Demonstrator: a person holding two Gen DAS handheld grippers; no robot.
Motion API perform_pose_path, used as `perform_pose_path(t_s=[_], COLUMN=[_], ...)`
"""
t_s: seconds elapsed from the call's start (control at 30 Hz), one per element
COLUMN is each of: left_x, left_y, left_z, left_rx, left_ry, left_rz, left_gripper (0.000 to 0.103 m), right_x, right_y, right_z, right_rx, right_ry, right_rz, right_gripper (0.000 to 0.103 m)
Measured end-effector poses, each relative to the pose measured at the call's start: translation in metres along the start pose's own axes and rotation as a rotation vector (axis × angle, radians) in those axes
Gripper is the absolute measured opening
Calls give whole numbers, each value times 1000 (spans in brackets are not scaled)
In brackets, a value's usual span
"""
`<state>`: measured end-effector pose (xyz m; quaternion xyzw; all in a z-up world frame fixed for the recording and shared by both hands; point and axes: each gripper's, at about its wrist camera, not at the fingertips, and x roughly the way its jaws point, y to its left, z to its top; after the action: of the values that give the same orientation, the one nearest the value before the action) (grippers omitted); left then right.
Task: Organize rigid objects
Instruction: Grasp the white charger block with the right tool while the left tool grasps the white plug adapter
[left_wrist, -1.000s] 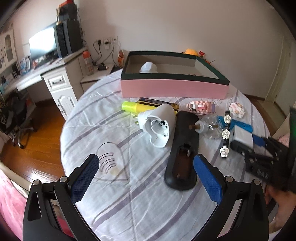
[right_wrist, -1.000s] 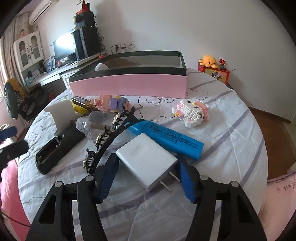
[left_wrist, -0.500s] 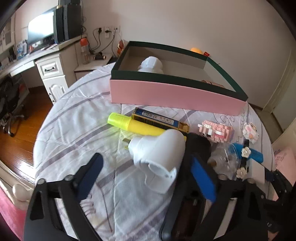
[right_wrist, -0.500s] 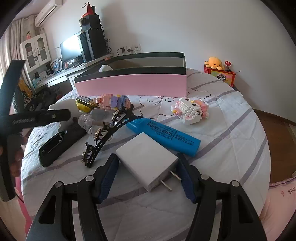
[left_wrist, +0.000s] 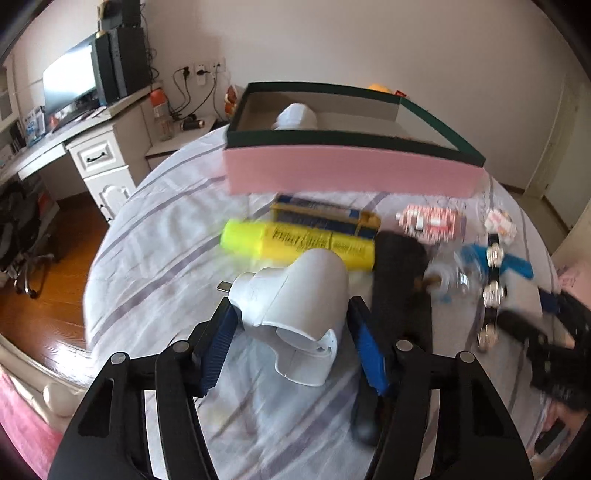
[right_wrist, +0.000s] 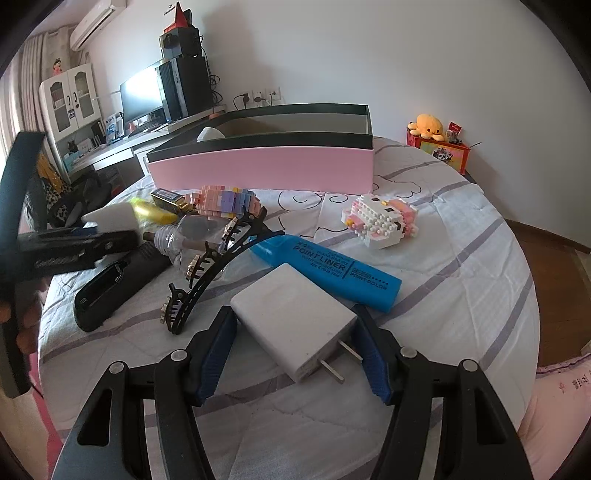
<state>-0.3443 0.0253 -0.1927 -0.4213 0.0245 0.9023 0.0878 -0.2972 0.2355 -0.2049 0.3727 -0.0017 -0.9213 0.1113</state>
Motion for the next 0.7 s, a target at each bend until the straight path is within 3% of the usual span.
perform_pose_path(t_s=[0.27,0.47,0.53,0.57,0.7], left_x=[-17,-13,-10,-9,-12], left_y=[10,16,16,16,17], left_z=[-31,-27,-25,-25,-27], left_rx=[10,-27,-32,-34,-32], left_ry=[12,-6,-11,-18,-31], left_rz=[43,4,15,20,8], left_gripper=[64,80,76,64,63], right_x=[3,4,4,4,0], right_y=[7,9,10,9,4], right_z=[3,6,6,6,4], right_rx=[-23,-17,-19,-16,3], right_ry=[22,40,40,39,26], right_rz=[-55,-79,-85,-82,-52], right_gripper=[65,66,66,66,65])
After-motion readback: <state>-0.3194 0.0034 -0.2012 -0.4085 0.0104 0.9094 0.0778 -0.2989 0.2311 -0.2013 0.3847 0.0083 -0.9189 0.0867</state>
